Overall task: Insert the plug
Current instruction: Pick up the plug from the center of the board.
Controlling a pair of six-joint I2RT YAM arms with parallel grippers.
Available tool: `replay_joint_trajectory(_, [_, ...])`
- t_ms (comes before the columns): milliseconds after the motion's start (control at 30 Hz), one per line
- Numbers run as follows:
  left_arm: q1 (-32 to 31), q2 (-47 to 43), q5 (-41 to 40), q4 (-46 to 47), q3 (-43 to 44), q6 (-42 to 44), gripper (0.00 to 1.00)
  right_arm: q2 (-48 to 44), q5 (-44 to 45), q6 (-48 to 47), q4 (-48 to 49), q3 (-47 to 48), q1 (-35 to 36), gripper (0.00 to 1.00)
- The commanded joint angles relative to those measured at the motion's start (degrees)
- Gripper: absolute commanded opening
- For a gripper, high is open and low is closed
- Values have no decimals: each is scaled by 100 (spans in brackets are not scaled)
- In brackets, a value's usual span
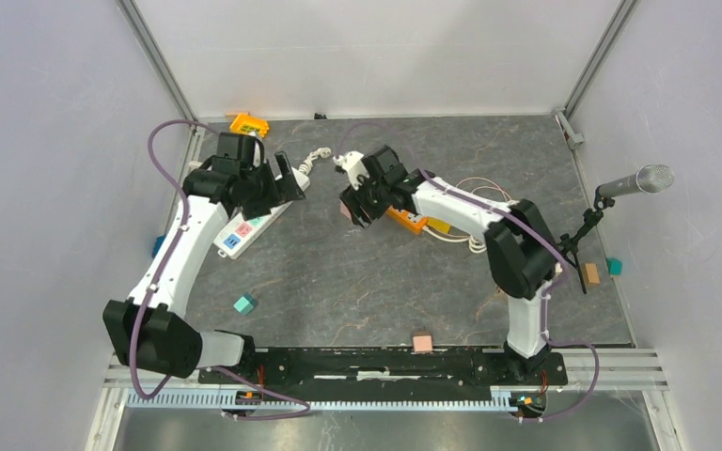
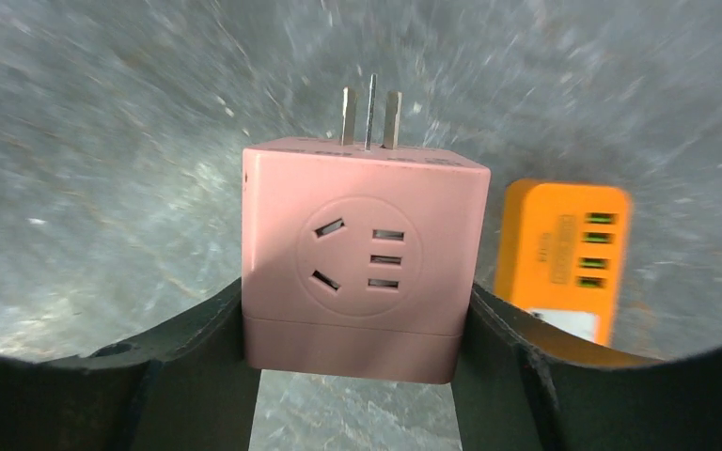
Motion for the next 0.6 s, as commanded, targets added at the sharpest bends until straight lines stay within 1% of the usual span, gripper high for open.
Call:
replay_joint_trajectory(0, [57,-551,-72,387,591,265,100,-1540,-220,-39,762,-2,-1,0])
replay_joint_trajectory(100, [60,-894,56,993,576,156,100,-2167,-401,-163,1423,-503,-76,0])
replay_joint_trajectory(200, [66,-1205,255,1675,384,-16,100,-2843,-1079,-453,2526,-1322,-133,0])
replay_joint_trajectory(267, [78,-1327,184,1861,274,-124,100,-3244,-1292,-515,3149,-1845,-153,0])
replay_joint_trajectory(300, [98,-1328,41,1793,278,-183,100,-3422,-1218,-429,3266,-1958,-155,0])
replay_joint_trajectory(367, [146,-1267,-179,1531,299,-180,100,-3605,-831,-192,3133,-1988,-153,0])
replay_joint_trajectory(500, [290,-827,-618,696,356,-6,100,-3613,-5,249,2090,-1612,-184,0])
replay_joint_trajectory(567, [472,-528,-996,304,354,-44,100,-3577,310,443,1621,-1505,-210,0])
